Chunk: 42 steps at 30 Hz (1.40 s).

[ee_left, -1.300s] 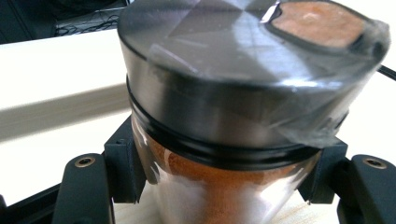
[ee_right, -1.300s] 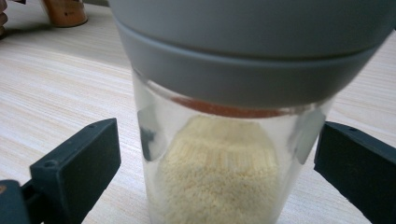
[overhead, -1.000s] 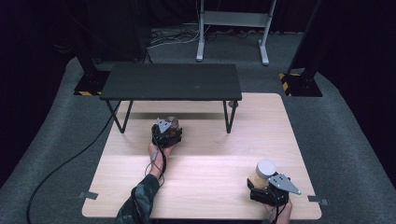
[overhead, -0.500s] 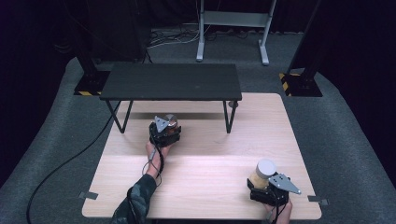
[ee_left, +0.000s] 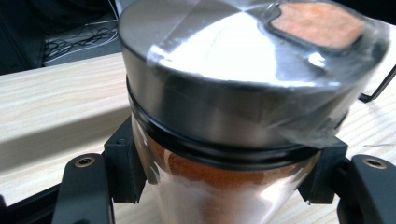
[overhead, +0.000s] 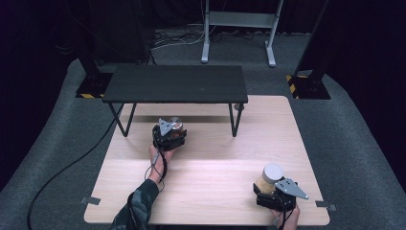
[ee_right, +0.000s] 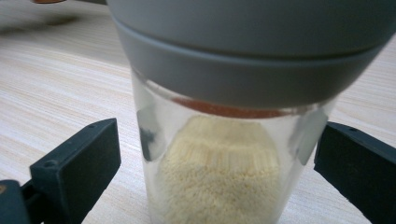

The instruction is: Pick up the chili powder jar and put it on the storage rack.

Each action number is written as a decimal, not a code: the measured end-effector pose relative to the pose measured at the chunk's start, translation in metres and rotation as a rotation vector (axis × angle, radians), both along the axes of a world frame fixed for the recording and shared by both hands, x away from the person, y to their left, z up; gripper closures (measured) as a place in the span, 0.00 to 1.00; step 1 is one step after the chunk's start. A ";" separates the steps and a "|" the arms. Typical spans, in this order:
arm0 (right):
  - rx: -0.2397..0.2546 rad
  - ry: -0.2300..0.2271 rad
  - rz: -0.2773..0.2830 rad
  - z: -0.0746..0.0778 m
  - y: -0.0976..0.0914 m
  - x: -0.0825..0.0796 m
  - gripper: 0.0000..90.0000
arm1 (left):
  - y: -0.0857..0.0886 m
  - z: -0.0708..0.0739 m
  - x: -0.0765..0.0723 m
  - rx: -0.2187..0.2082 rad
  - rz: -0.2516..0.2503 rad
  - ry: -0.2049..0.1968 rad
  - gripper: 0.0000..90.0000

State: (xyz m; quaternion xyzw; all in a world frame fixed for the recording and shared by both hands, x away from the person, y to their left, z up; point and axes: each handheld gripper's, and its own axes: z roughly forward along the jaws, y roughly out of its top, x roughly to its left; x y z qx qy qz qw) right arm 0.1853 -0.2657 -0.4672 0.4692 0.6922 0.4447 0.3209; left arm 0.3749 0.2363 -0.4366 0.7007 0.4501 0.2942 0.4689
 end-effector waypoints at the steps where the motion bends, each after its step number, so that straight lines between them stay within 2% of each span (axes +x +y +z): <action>1: 0.001 0.000 -0.001 0.000 0.000 0.000 0.00 | 0.000 0.000 0.000 -0.001 -0.001 0.003 0.35; 16: 0.000 0.003 0.000 0.000 0.000 0.000 0.00 | 0.004 0.009 -0.002 -0.005 -0.011 0.001 0.35; 35: 0.000 0.008 0.003 0.001 0.000 0.001 0.00 | 0.006 0.028 -0.009 0.005 -0.034 -0.031 0.35; 42: -0.001 0.010 0.003 0.001 0.000 0.002 0.00 | 0.008 0.035 -0.011 -0.011 -0.041 -0.038 0.35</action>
